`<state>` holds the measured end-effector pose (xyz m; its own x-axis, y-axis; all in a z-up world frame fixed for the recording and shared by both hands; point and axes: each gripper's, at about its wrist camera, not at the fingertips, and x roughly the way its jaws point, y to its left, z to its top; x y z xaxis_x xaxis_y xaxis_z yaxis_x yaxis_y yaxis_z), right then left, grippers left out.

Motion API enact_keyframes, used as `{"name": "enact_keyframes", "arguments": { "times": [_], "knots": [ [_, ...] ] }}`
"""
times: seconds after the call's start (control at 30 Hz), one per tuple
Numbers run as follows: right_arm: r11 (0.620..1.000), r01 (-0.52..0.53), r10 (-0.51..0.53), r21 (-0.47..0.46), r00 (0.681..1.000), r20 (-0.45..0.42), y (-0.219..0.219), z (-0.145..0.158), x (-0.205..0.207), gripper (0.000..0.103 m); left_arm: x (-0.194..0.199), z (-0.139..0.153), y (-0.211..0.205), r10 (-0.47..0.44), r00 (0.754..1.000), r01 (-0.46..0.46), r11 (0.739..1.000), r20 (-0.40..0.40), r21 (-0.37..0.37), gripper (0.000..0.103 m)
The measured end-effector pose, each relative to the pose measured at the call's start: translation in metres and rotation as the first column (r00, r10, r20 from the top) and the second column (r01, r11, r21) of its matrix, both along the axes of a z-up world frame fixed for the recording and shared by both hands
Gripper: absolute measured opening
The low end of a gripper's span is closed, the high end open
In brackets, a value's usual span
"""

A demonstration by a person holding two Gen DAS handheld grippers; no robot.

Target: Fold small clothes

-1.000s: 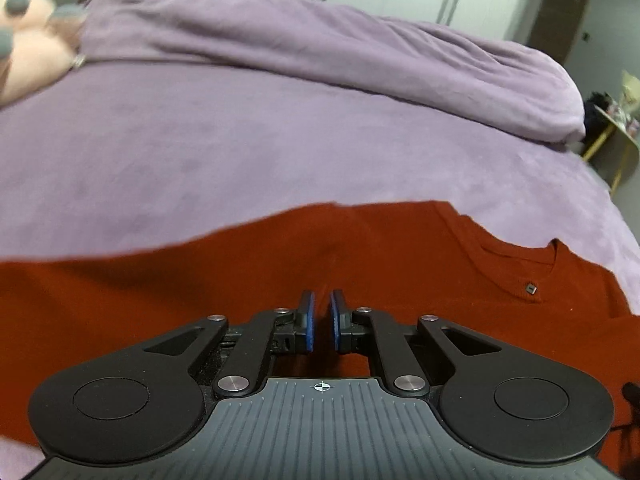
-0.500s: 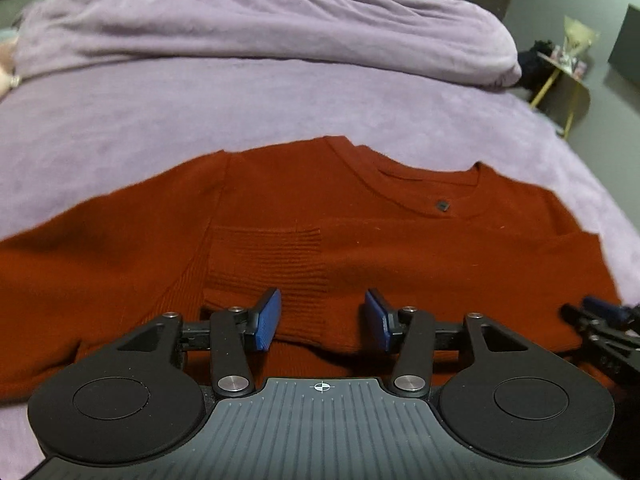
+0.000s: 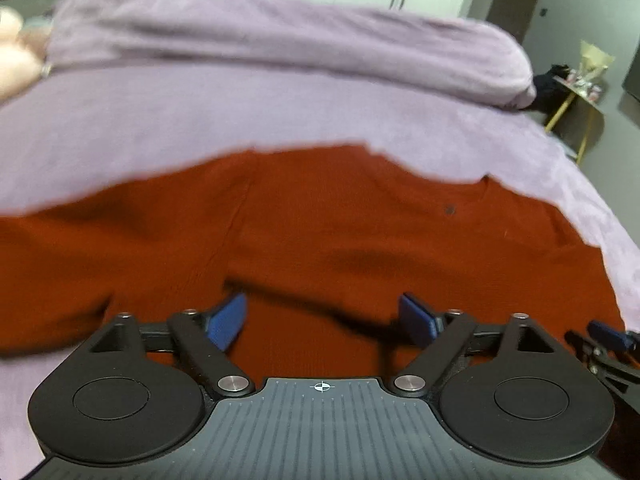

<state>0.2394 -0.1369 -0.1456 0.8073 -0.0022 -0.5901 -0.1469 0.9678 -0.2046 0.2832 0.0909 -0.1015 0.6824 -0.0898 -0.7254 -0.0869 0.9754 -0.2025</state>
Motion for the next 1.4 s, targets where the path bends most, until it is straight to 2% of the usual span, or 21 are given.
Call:
{"name": "enact_keyframes", "arguments": {
  "times": [0.03,0.1,0.17,0.27,0.33,0.4,0.47,0.57,0.73,0.8,0.83,0.87,0.9,0.93,1.0,1.1,1.17,1.23,1.27,1.33,1.4],
  "knots": [
    [1.0,0.001,-0.001,-0.022,1.0,-0.002,0.004,0.001,0.0,0.035,-0.005,-0.004,0.005,0.015,1.0,-0.016,1.0,-0.016,-0.009,0.088],
    [1.0,0.019,-0.019,-0.025,0.999,-0.028,0.007,0.009,0.003,0.035,-0.029,-0.005,0.025,0.067,0.998,-0.065,0.995,0.021,-0.08,0.088],
    [0.997,0.032,-0.028,0.065,0.998,-0.054,0.001,0.022,-0.004,0.037,-0.054,-0.005,0.051,0.136,0.99,-0.128,0.974,0.032,-0.188,0.088],
    [0.971,0.047,-0.018,0.236,0.992,-0.125,-0.012,0.025,-0.029,0.041,-0.096,-0.005,0.103,0.294,0.955,-0.274,0.913,0.022,-0.302,0.09],
    [0.95,0.063,-0.014,0.306,0.987,-0.158,-0.016,0.021,-0.053,0.041,-0.122,-0.008,0.144,0.423,0.906,-0.398,0.854,0.002,-0.334,0.091],
    [0.939,0.062,-0.009,0.339,0.988,-0.154,-0.016,0.02,-0.077,0.041,-0.145,-0.016,0.189,0.541,0.841,-0.507,0.77,-0.025,-0.388,0.088],
    [0.926,0.062,-0.002,0.374,0.987,-0.158,-0.015,0.022,-0.092,0.041,-0.164,-0.024,0.227,0.645,0.762,-0.592,0.66,-0.055,-0.463,0.084],
    [0.906,0.064,0.019,0.419,0.982,-0.19,-0.013,0.025,-0.097,0.041,-0.18,-0.036,0.279,0.734,0.674,-0.628,0.511,-0.081,-0.587,0.074],
    [0.903,0.074,0.017,0.422,0.978,-0.208,-0.005,0.028,-0.093,0.041,-0.186,-0.061,0.332,0.822,0.552,-0.622,0.291,-0.143,-0.727,0.052],
    [0.904,0.077,0.016,0.421,0.977,-0.214,-0.002,0.027,-0.091,0.041,-0.189,-0.068,0.345,0.842,0.513,-0.601,0.213,-0.168,-0.77,0.042],
    [0.905,0.077,0.016,0.418,0.977,-0.214,-0.001,0.027,-0.091,0.041,-0.189,-0.071,0.349,0.847,0.502,-0.596,0.195,-0.172,-0.779,0.038],
    [0.907,0.073,0.019,0.415,0.977,-0.214,0.0,0.027,-0.091,0.041,-0.187,-0.073,0.352,0.848,0.498,-0.599,0.186,-0.18,-0.779,0.029],
    [0.909,0.071,0.02,0.411,0.977,-0.214,0.001,0.027,-0.091,0.041,-0.186,-0.073,0.355,0.845,0.501,-0.608,0.19,-0.187,-0.771,0.02],
    [0.91,0.069,0.021,0.408,0.977,-0.213,0.001,0.027,-0.092,0.041,-0.184,-0.071,0.355,0.842,0.509,-0.616,0.21,-0.18,-0.759,0.015],
    [0.909,0.069,0.02,0.411,0.977,-0.21,0.0,0.027,-0.092,0.041,-0.182,-0.059,0.35,0.837,0.532,-0.631,0.289,-0.131,-0.72,0.011],
    [0.904,0.081,0.007,0.419,0.979,-0.203,-0.005,0.027,-0.092,0.041,-0.169,-0.026,0.333,0.799,0.602,-0.604,0.453,-0.002,-0.656,0.01],
    [0.899,0.089,-0.004,0.429,0.981,-0.196,-0.008,0.028,-0.093,0.041,-0.153,-0.001,0.313,0.739,0.669,-0.549,0.566,0.083,-0.615,0.009],
    [0.893,0.096,-0.014,0.44,0.982,-0.186,-0.012,0.029,-0.095,0.041,-0.127,0.033,0.277,0.63,0.755,-0.449,0.7,0.184,-0.555,0.009],
    [0.889,0.099,-0.018,0.446,0.983,-0.182,-0.014,0.029,-0.096,0.041,-0.117,0.047,0.257,0.572,0.789,-0.389,0.748,0.225,-0.537,0.009],
    [0.883,0.109,-0.028,0.457,0.983,-0.18,-0.019,0.03,-0.097,0.041,-0.095,0.074,0.204,0.413,0.857,-0.21,0.825,0.307,-0.524,0.009],
    [0.875,0.116,-0.039,0.47,0.985,-0.171,-0.025,0.032,-0.099,0.041,-0.08,0.094,0.144,0.233,0.897,-0.023,0.874,0.377,-0.485,0.013]
  ]
}}
